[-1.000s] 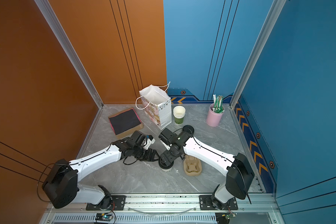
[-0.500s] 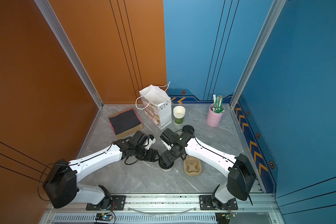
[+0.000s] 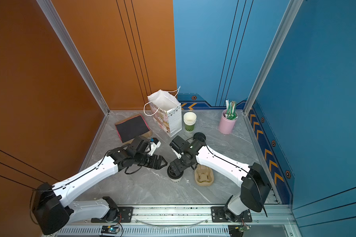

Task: Pack a coffee takeout order
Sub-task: Close the lid on the coffee cup.

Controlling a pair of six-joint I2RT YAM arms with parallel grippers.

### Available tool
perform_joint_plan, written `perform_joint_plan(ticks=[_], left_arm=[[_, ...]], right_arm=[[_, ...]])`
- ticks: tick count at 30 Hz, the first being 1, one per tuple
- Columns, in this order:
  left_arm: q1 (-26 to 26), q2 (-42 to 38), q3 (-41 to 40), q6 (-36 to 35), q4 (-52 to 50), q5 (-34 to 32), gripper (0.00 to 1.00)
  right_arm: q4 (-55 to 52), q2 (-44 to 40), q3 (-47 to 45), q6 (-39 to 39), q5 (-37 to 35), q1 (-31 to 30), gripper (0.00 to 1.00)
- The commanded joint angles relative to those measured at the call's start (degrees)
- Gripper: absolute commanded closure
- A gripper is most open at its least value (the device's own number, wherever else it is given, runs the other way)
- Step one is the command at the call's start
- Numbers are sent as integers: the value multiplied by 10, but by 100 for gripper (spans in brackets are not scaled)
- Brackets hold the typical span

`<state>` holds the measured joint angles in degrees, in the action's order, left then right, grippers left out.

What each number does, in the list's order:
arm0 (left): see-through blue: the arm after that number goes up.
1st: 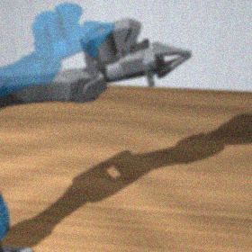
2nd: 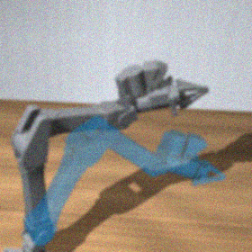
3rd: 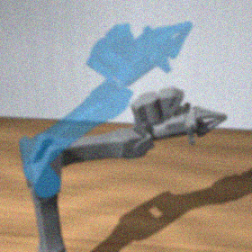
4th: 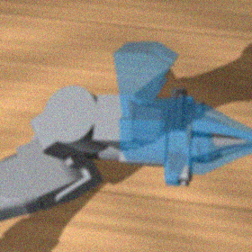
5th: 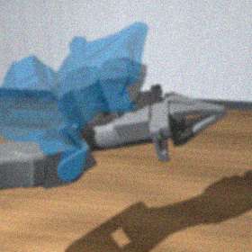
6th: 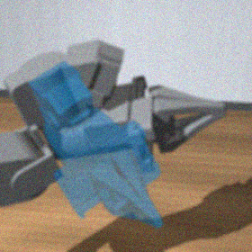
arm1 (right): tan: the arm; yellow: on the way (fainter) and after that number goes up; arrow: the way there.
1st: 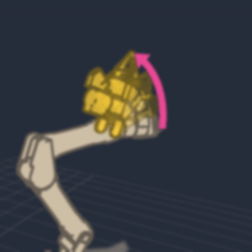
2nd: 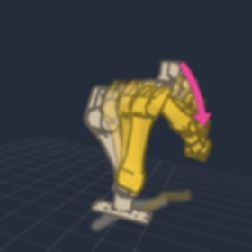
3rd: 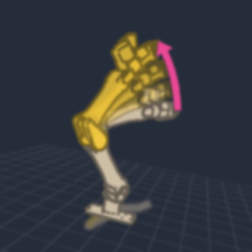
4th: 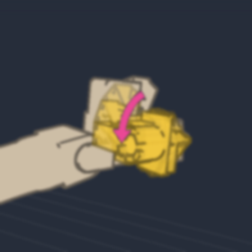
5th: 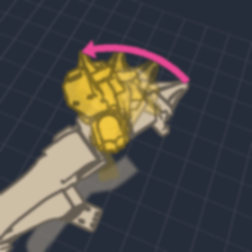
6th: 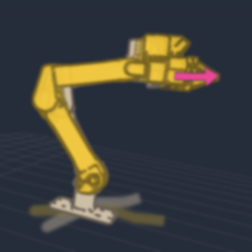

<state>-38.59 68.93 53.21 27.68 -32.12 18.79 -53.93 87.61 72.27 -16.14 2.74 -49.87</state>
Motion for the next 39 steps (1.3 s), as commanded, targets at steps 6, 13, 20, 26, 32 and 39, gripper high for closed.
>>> perform_joint_plan(ticks=[6,13,20,26,32,39], left_arm=[[-13,-58,-111,104,77,39,21],[-29,-59,-147,157,144,54,26],[-34,-34,-159,178,162,45,32],[-22,-42,-165,181,162,45,33],[5,-70,-166,178,131,42,33],[11,-74,-184,201,129,44,42]], right_arm=[[-43,53,-18,-132,-105,-48,0],[-42,59,-20,-202,-116,-62,0],[-40,62,-19,-206,-112,-66,0],[-37,62,-25,-205,-110,-66,0],[-35,60,-28,-204,-106,-64,0],[-34,55,-34,-206,-106,-61,0]])
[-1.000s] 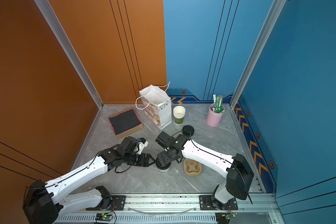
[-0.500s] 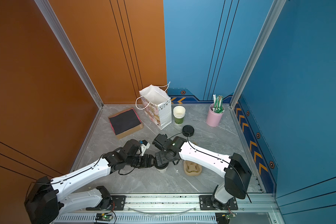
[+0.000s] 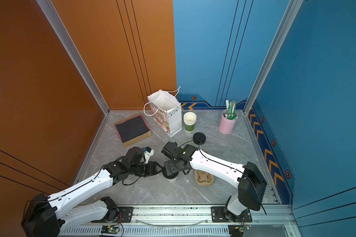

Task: Pack a coffee takeout order
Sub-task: Close the lid on the coffee cup.

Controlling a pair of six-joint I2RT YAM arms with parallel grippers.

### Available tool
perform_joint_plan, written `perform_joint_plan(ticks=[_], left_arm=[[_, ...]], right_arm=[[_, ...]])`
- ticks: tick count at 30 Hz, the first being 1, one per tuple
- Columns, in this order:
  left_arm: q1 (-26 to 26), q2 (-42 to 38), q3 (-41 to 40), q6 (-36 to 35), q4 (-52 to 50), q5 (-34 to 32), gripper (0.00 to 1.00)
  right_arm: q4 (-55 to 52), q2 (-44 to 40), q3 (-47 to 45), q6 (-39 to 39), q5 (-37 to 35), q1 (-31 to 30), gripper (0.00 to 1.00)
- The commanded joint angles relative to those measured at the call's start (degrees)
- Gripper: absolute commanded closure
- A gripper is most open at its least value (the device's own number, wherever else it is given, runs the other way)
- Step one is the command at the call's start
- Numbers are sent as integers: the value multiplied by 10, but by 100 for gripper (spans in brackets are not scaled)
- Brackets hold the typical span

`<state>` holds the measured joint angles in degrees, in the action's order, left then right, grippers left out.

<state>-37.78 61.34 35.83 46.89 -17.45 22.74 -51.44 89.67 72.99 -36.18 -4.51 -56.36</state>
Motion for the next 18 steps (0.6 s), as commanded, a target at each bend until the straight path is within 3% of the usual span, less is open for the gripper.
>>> perform_joint_plan(ticks=[1,13,18], left_arm=[[1,4,-10,9,-18,5,43],[1,36,-10,-4,-19,-2,47],[-3,54,1,-26,-71,-33,51]], right_arm=[[-58,33,-41,-6,-33,4,0],[-53,37,-45,-1,-25,4,0],[-53,35,-52,-1,-24,6,0]])
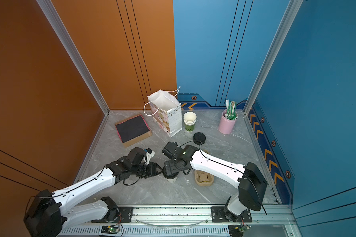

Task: Pack a coffee takeout order
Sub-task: Close the lid on the coffee cup.

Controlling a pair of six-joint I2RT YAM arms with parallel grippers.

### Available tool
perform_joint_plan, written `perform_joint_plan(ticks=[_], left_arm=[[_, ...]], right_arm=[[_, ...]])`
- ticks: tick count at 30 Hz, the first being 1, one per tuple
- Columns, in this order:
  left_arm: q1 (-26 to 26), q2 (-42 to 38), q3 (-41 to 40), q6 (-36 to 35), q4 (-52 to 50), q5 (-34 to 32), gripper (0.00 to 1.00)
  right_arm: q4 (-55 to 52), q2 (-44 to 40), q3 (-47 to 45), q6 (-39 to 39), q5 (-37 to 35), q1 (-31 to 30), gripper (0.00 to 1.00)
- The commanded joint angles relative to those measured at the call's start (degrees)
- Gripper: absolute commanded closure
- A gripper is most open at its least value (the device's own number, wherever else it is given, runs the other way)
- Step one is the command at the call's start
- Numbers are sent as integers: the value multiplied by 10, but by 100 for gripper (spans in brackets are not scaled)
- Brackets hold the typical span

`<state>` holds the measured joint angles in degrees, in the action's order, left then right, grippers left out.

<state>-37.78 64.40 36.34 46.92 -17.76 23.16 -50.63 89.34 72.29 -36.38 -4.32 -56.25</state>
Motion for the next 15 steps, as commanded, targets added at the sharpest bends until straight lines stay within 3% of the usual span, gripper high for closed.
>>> perform_joint_plan(ticks=[1,15], left_arm=[[-4,25,-2,-31,-78,-45,51],[-31,75,-9,-55,-129,-102,56]], right_arm=[[-61,37,-47,1,-25,6,0],[-61,30,-74,3,-20,16,0]])
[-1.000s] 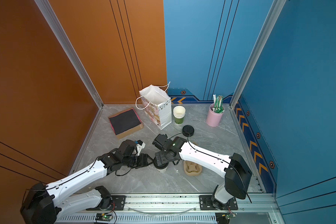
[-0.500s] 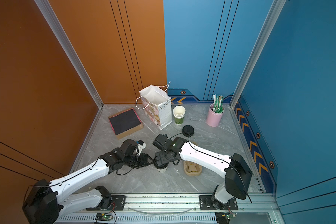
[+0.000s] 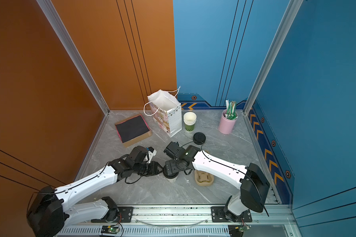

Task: Pack a coffee takeout order
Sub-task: Close the lid on the coffee cup.

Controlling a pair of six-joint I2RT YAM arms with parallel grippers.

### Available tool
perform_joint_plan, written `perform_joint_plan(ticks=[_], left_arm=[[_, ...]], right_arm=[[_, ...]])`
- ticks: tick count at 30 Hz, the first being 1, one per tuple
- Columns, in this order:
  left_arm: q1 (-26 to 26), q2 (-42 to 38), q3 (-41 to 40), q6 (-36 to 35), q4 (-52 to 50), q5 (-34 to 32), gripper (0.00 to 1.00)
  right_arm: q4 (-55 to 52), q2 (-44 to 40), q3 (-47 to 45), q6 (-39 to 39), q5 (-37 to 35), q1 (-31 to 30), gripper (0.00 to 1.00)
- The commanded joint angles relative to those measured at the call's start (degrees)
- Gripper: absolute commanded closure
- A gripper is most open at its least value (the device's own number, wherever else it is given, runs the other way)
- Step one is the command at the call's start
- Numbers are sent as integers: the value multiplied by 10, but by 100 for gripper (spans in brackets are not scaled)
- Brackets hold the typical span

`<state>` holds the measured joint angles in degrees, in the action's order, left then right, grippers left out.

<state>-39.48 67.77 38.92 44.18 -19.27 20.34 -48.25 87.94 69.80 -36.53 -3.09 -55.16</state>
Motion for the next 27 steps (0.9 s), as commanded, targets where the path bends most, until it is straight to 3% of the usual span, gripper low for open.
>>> perform_joint_plan(ticks=[1,8,14,19,27], left_arm=[[-16,44,-36,-29,-117,-77,56],[-12,25,-11,-43,-126,-80,56],[8,-6,63,-65,-126,-54,39],[12,-12,108,-77,-126,-36,37],[9,-11,114,-81,-117,-26,36]], right_arm=[[-85,44,-50,5,-32,6,0],[-76,41,-56,5,-24,9,0],[-70,33,-50,5,-16,14,0],[-62,22,-39,7,-11,19,0],[-61,21,28,27,10,30,0]])
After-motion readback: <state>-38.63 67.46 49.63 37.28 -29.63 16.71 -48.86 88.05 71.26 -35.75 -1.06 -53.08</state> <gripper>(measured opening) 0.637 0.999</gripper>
